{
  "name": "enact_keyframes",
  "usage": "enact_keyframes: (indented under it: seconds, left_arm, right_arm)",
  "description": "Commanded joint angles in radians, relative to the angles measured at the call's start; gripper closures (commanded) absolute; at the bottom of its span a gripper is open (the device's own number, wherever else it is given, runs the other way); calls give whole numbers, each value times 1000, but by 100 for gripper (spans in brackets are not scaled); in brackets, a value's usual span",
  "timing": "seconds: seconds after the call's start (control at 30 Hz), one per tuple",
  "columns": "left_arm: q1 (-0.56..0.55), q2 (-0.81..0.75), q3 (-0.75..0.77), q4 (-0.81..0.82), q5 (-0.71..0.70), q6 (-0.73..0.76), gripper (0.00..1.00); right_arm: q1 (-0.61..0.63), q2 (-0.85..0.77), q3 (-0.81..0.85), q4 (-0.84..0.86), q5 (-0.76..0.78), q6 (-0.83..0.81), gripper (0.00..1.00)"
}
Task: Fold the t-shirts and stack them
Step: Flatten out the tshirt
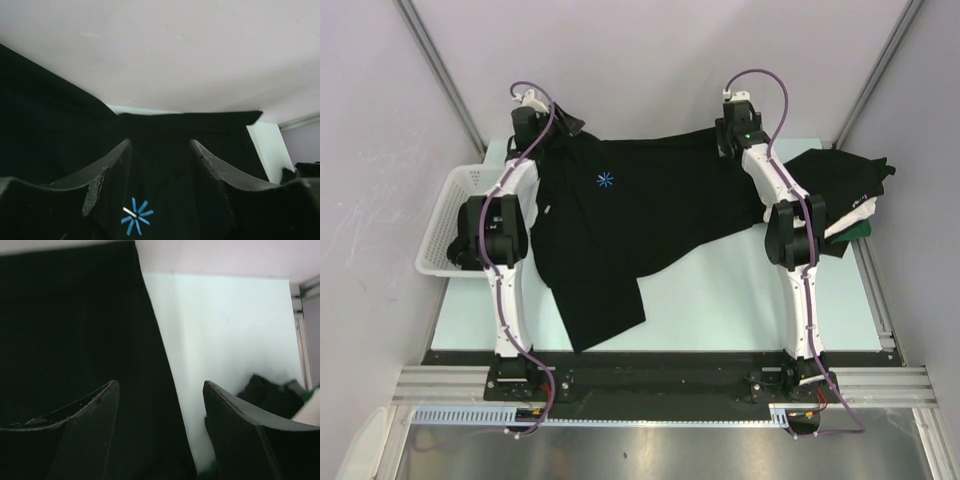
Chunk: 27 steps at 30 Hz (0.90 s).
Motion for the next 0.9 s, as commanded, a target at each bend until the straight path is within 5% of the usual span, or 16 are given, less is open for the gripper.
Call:
enact_keyframes:
  seconds: [0.0,0.43,0.87]
  left_arm:
    - [-37,-173,-136,46,86,-5,44]
    - [-61,-400,-415,42,172,-8,40]
    - [-75,-477,-478,29,192,3,36]
  right_arm:
    - [26,-117,-31,-159,21,27,26]
    - [94,-65,-25,-504,67,216,25]
    - [68,10,-62,-626,107,291,23]
